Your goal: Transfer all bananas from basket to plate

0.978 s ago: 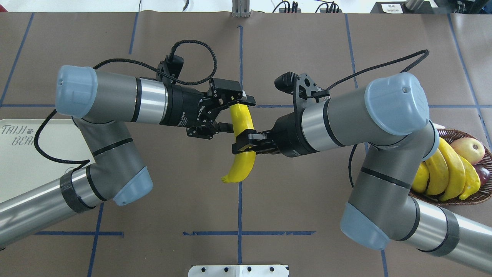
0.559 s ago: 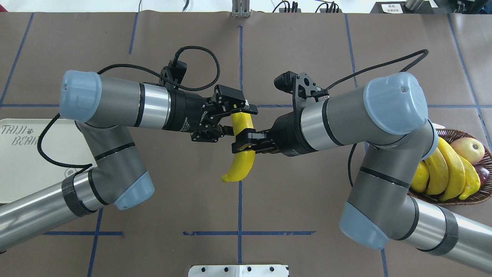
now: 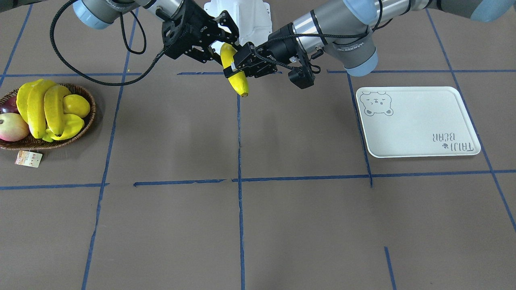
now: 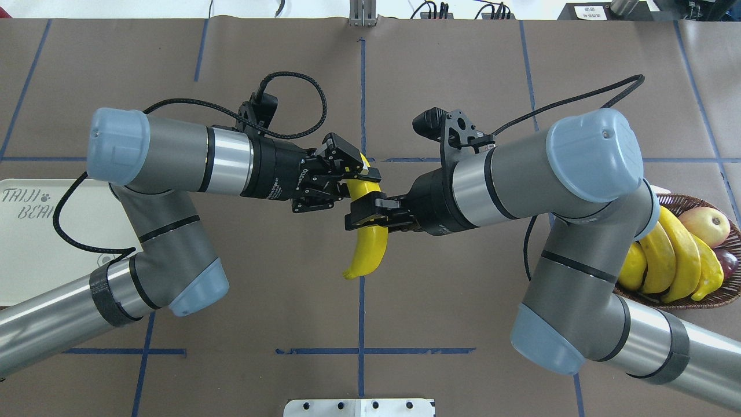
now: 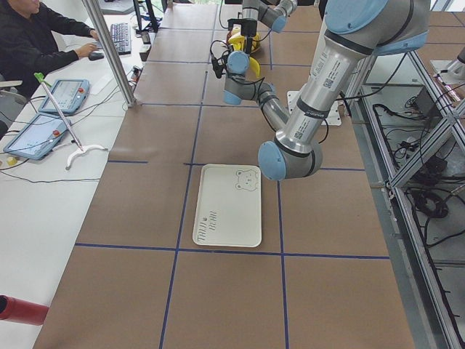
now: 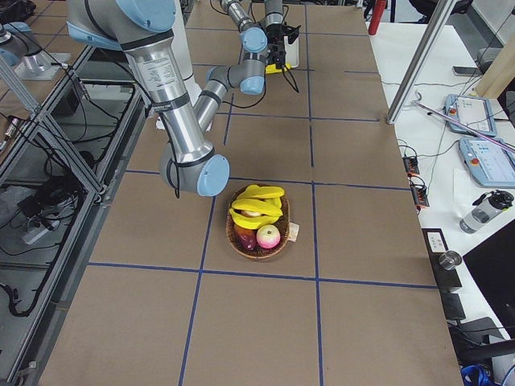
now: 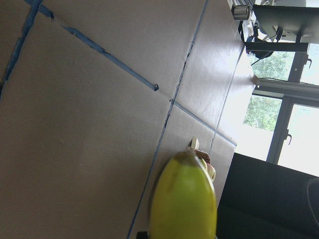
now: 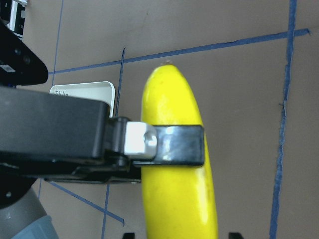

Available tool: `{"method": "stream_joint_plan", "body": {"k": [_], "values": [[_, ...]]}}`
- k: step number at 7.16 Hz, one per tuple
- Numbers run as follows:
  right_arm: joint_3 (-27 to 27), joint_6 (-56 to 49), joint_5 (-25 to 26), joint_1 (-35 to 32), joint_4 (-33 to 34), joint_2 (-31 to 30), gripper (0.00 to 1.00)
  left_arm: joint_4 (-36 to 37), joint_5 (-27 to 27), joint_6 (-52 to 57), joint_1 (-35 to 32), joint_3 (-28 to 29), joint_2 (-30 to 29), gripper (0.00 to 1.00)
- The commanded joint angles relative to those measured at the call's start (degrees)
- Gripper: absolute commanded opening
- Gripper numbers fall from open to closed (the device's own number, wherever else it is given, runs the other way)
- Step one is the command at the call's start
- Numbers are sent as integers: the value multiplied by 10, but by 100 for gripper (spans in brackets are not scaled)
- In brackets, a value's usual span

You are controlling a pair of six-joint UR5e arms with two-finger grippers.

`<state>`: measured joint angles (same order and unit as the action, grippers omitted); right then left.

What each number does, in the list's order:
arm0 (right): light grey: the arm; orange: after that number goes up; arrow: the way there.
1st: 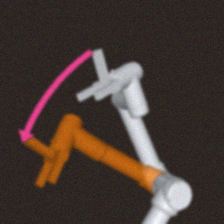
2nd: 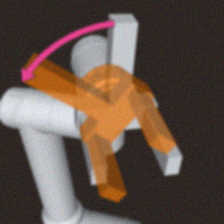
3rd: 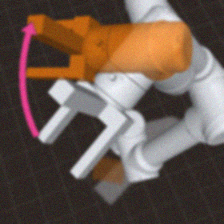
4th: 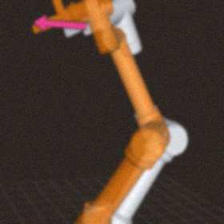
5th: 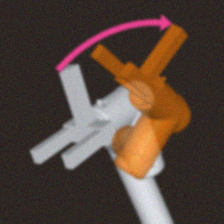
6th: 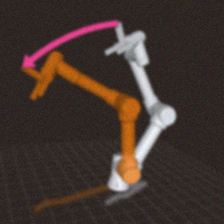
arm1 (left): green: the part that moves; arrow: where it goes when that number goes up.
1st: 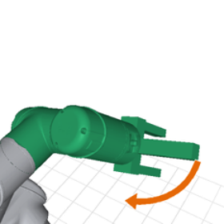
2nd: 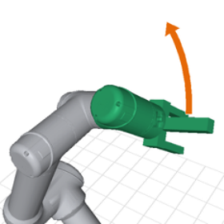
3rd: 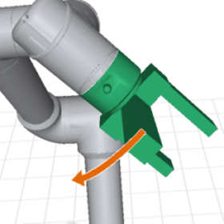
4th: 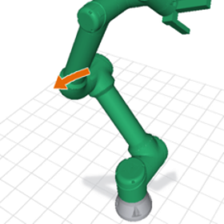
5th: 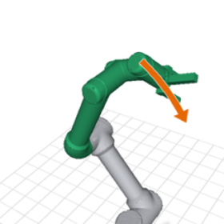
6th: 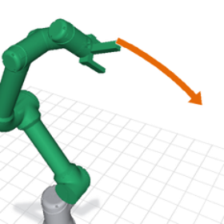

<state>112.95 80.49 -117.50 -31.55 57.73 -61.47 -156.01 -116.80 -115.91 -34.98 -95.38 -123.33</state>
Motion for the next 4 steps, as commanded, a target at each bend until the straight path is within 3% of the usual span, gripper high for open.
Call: {"method": "stream_joint_plan", "body": {"k": [1,2,4], "values": [[1,1,0,0,1,-1,100,2,0,-1,-3,-4,3,0],[3,0,-3,-8,1,-1,100,3,2,2,-8,-4,17,0],[24,7,-6,-32,11,-16,100,154,-6,76,-51,-9,35,0]]}}
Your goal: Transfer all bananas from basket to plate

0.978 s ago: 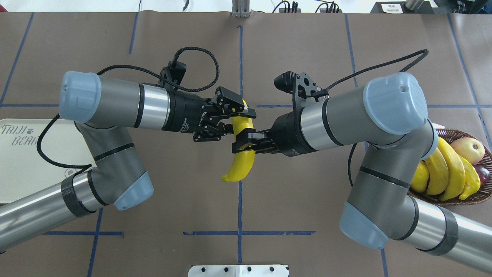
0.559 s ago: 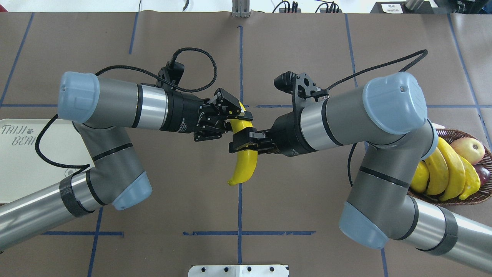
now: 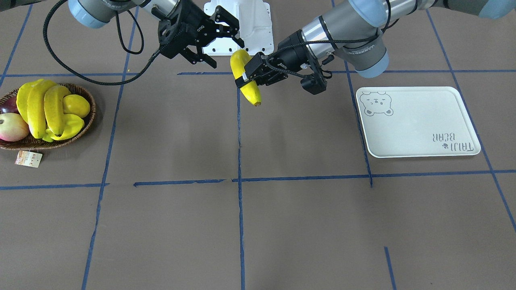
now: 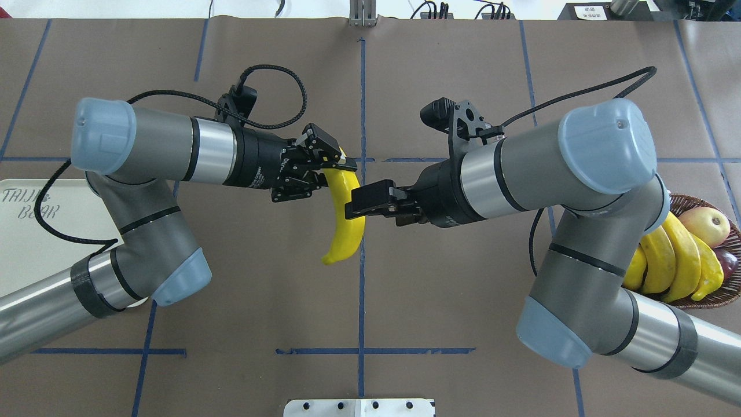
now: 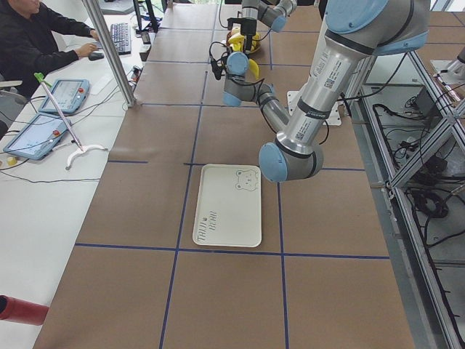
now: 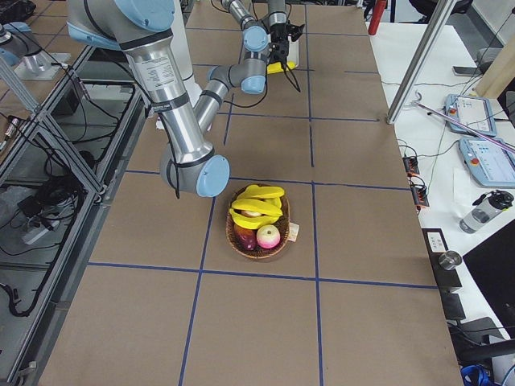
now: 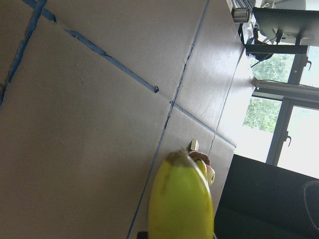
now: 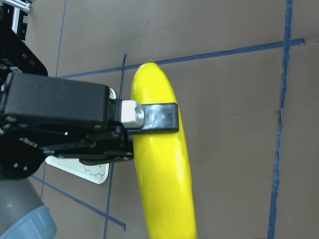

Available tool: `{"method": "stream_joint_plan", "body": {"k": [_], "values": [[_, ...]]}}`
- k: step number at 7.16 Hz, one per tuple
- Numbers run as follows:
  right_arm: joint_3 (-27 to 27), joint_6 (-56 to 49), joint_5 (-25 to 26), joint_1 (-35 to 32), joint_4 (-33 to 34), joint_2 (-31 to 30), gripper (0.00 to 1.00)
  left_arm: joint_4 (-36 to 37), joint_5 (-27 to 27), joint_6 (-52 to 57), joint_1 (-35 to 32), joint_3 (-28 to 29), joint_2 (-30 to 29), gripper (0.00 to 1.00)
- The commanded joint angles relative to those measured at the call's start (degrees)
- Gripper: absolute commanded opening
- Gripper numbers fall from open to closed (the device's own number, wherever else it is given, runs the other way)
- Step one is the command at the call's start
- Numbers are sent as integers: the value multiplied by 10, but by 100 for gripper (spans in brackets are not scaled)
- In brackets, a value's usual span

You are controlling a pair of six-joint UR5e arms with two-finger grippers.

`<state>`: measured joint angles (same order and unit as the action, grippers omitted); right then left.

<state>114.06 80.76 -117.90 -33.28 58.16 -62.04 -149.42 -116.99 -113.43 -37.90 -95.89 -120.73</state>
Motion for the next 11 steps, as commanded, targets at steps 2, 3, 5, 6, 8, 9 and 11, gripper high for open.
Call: {"method": "stream_joint_plan", "body": {"k": [2,3,5,6,8,9,11], "values": [[58,4,-4,-40,98,-19,100,248,-3,217,-41,-63,73,0],[61,-1,-4,-49,120,-20,100,308,-3,299,-59,-98,137,0],[62,-3,-4,-65,124,-33,100,321,-3,468,-108,-95,265,0],[61,-3,-4,-70,125,-38,100,324,-5,523,-145,-91,301,0],[62,-2,-4,-73,131,-40,100,321,-81,569,-229,-35,326,0],[62,-2,-4,-73,131,-40,100,317,-83,580,-234,-9,334,0],[62,-2,-2,-74,131,-41,100,316,-81,580,-231,36,331,0]]}}
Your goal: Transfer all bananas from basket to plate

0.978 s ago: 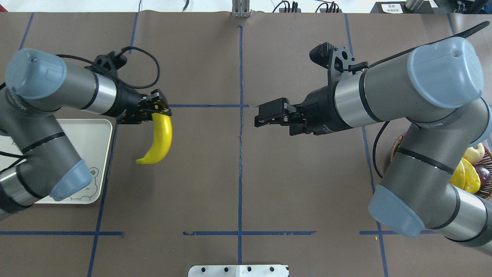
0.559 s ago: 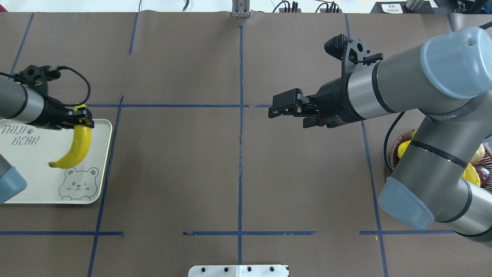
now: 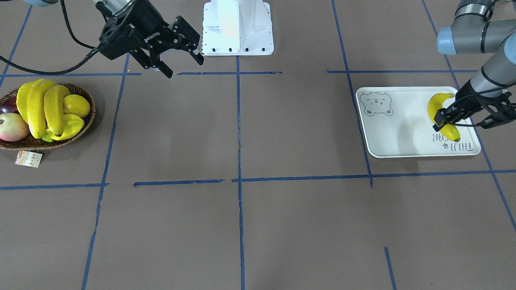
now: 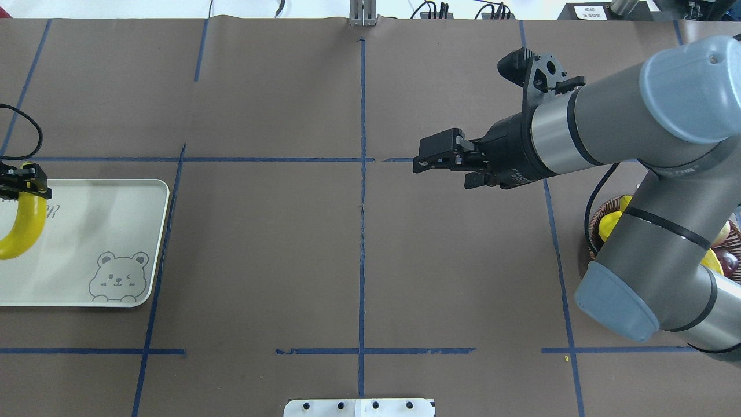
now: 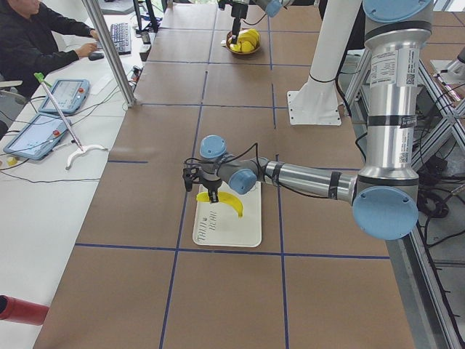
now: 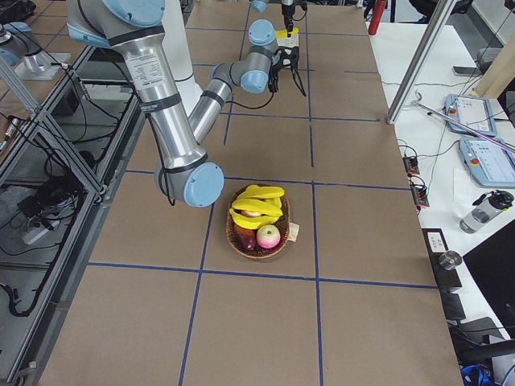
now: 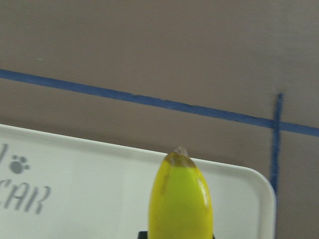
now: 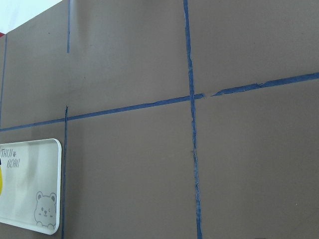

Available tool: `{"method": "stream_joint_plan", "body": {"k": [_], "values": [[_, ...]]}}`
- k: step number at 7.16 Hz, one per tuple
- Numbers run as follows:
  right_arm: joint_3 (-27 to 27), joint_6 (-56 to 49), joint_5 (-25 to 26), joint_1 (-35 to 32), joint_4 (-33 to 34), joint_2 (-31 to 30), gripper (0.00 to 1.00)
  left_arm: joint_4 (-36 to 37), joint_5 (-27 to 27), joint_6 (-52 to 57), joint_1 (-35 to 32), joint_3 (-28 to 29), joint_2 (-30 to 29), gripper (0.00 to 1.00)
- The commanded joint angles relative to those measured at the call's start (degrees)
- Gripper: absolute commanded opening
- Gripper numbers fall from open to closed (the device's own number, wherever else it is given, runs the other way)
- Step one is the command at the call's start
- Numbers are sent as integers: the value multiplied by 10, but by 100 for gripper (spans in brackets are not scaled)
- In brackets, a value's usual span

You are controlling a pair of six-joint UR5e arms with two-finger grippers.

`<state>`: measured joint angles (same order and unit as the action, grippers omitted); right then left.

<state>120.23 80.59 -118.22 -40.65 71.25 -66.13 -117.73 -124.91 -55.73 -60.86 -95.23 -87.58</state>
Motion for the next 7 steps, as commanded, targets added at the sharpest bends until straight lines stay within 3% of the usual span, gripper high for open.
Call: {"method": "stream_joint_plan", "body": {"k": [1,2,4,6,7], "values": [[0,0,1,0,0,-1,100,-2,-2,6,-1,35,2,0],[0,0,1,0,0,0,100,-7,-2,55,-4,39,9,2],[0,0,2,-2,0,-1,100,-7,-5,75,-3,40,11,99],[11,0,-1,-15,14,-8,100,-7,-9,75,-5,25,7,100],[21,-1,-6,-41,43,-22,100,-5,-43,73,-14,6,4,100]]}}
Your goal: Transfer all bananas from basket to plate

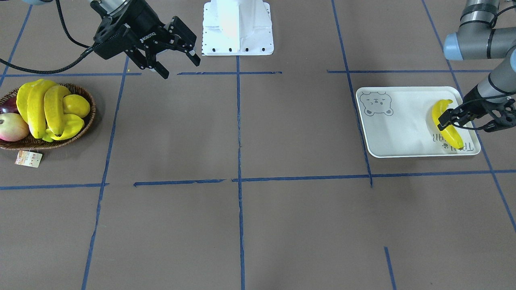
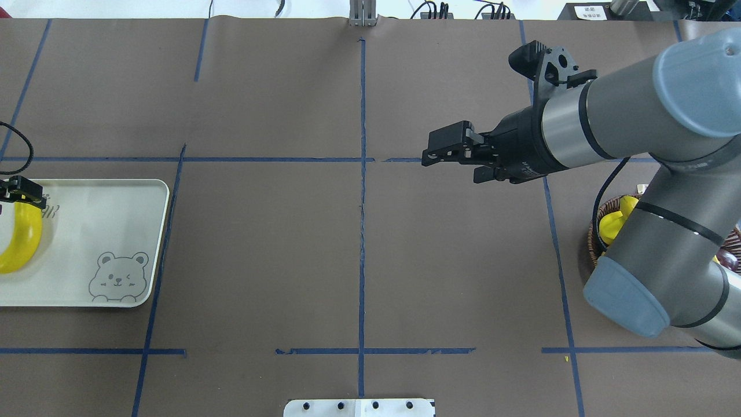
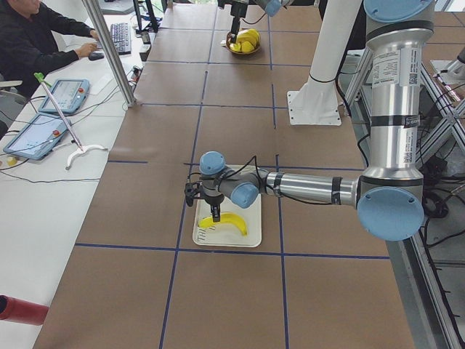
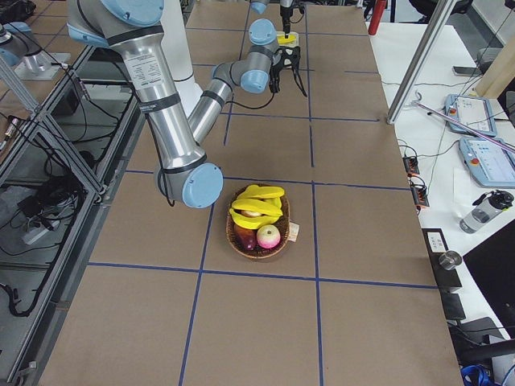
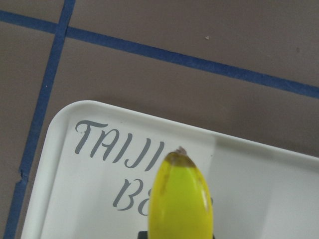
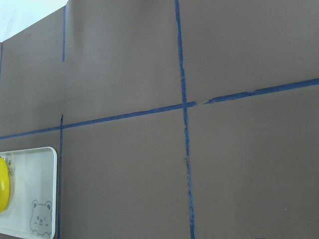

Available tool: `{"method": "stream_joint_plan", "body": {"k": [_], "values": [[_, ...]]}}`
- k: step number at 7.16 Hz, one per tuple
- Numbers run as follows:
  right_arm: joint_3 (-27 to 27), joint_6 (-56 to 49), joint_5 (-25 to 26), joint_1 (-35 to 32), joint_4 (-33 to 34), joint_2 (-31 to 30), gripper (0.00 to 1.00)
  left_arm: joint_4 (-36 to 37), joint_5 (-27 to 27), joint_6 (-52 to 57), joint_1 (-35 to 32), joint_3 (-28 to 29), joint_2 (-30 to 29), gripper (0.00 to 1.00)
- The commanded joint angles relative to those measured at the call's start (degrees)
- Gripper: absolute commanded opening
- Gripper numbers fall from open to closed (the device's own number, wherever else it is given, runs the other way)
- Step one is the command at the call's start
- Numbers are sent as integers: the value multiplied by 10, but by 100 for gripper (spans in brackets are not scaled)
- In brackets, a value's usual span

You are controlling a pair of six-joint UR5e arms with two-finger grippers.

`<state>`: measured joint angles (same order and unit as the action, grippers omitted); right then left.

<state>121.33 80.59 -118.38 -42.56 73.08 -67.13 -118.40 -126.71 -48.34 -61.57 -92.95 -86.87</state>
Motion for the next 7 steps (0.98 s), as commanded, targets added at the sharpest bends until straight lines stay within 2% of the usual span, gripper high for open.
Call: {"method": "stream_joint_plan", "body": {"k": [1,2,4,6,7], "values": [[33,-3,-7,-37,43,-44,100,7,-75,-2,-49,-34,-8,100],[63,-23,-7,-50,43,-105,100,7,-109,-9,-58,-42,-19,100],[78,-164,0,-63,43,-219,100,5,-111,-58,-58,-42,-43,100],[72,-289,-2,-67,29,-279,100,5,-109,-75,-58,-53,-45,100],[68,-308,-6,-75,28,-288,100,5,-111,-76,-58,-53,-47,100]]}}
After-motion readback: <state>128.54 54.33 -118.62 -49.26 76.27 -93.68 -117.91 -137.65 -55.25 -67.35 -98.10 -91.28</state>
